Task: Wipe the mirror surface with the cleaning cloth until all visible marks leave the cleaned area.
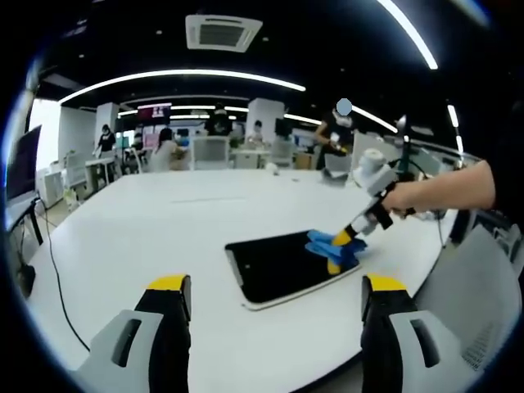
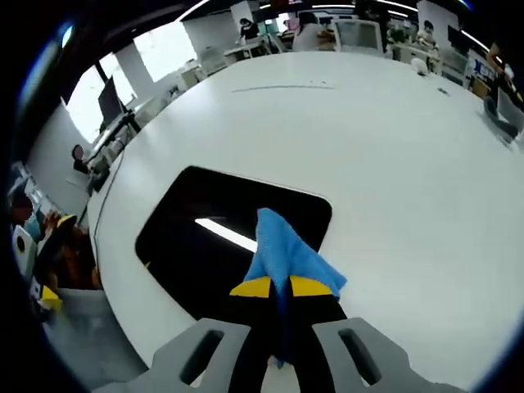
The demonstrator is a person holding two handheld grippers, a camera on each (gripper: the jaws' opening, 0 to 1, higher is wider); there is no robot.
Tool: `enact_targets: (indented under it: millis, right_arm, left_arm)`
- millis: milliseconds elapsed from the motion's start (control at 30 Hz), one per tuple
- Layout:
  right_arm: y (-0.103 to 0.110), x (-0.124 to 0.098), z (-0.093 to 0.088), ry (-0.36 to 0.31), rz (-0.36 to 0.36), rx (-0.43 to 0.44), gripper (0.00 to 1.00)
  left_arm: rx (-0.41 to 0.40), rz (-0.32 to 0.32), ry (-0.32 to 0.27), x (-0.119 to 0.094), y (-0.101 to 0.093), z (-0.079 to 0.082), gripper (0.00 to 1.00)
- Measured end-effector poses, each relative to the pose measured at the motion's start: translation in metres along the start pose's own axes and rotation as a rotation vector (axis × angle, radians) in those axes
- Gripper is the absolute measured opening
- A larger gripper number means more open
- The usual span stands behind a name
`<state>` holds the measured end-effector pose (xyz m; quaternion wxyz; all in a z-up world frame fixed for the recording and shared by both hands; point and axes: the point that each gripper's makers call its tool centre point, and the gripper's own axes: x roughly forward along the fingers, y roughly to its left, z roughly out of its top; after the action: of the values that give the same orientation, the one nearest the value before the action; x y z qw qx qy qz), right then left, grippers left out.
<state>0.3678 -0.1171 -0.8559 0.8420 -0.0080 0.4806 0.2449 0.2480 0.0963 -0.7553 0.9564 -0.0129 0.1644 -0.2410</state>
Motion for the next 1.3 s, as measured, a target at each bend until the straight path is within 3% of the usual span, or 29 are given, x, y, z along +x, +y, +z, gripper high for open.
enact_targets:
  millis: [167, 400, 533, 1300]
  right_arm:
    - [0.003, -0.002, -0.001, -0.023, 0.011, 0.018, 0.01]
    - [0.005, 0.000, -0.001, 0.023, -0.051, -0.082, 0.01]
    - [0.006, 0.000, -0.003, 0.037, -0.048, -0.131, 0.01]
    - [0.016, -0.009, -0.024, 0.083, -0.015, -0.088, 0.01]
  left_arm:
    - [-0.008, -0.004, -0.002, 0.000, -0.001, 0.000, 0.86]
    - [-0.012, -0.009, -0.010, -0.001, -0.002, 0.001, 0.87]
    - [-0.012, -0.011, -0.013, -0.001, -0.002, 0.002, 0.87]
    - [-0.017, 0.008, -0.013, -0.002, 0.001, 0.001, 0.90]
